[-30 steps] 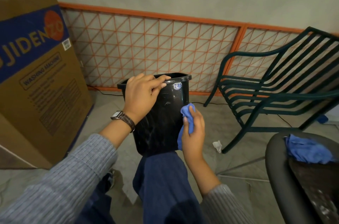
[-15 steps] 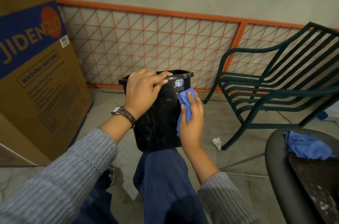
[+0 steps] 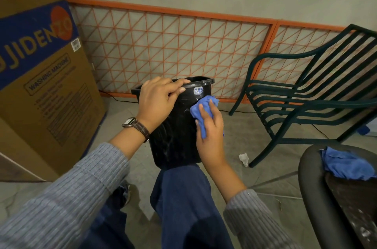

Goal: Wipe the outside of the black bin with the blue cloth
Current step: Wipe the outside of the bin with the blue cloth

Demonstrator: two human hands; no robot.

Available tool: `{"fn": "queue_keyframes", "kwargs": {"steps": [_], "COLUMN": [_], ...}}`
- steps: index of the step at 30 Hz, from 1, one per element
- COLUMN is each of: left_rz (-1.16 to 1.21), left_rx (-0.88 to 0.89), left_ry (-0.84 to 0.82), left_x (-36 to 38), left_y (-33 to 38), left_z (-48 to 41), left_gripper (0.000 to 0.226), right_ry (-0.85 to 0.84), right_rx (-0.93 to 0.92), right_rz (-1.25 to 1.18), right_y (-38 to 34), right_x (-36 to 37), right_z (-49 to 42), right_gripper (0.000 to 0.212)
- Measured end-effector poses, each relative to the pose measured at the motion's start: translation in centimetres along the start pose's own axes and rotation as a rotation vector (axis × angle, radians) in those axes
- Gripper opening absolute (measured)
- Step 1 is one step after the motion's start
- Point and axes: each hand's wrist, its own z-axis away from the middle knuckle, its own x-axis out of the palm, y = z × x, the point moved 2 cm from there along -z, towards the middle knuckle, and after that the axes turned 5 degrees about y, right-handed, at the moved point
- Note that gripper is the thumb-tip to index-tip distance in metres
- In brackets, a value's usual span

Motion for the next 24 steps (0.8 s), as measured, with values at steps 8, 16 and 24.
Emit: {"fn": "queue_keyframes", "kwargs": {"steps": [8, 16, 24], "left_rz": [-0.015, -0.002, -0.004], "left_rx": [0.001, -0.004, -0.008], "left_ry": [-0.024, 0.001, -0.011], "left_x": [0.1, 0.0, 0.0], "left_y": [0.0, -0.7, -0.8], "left_z": [-0.1, 0.0, 0.0], "left_gripper": [0.031, 0.029, 0.027], "right_ry": [0.155, 0.018, -0.049], "right_rx": [0.218, -0.108, -0.247], "right_rz": [-0.187, 0.047, 0.183], "right_y": [-0.5, 0.5, -0.6], "right_x": [-0.7, -1.3, 0.1], "right_z": [-1.3, -1.1, -1.8], "right_gripper": [0.037, 0.040, 0.042]}}
